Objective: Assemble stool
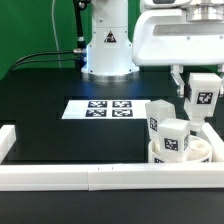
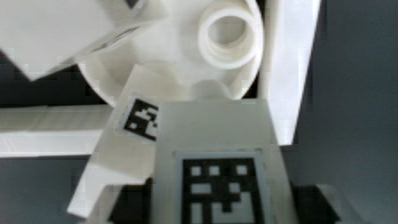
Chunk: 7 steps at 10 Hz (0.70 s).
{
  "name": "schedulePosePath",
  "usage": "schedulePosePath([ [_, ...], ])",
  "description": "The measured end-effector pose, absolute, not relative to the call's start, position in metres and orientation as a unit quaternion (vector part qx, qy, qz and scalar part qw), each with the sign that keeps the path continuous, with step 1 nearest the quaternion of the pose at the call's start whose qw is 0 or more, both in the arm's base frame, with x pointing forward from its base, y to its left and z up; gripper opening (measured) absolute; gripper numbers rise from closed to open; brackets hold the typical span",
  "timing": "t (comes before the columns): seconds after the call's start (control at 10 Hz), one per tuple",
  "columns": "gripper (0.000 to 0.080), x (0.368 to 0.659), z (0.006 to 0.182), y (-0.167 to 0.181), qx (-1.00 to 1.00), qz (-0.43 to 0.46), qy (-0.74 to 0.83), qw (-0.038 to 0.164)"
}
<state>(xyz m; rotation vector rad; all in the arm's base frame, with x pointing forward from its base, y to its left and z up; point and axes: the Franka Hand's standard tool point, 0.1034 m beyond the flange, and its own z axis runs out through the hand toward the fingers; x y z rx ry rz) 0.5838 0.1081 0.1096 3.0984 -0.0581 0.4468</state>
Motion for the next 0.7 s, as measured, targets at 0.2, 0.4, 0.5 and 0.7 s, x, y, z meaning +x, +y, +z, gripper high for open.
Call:
schedulePosePath([
  [0.2, 0.033, 0.581, 0.093, 0.112, 0.99, 0.143, -0.017, 0.008],
  [0.4, 0.033, 0.579, 0.088, 0.113, 0.99, 0.139, -0.015, 0.01],
  [0.5, 0.033, 0.579, 0.087, 0.112, 0.99, 0.138, -0.014, 0.01],
  [0.7, 0.033, 0.577, 0.084, 0.114, 0.991, 0.135, -0.013, 0.01],
])
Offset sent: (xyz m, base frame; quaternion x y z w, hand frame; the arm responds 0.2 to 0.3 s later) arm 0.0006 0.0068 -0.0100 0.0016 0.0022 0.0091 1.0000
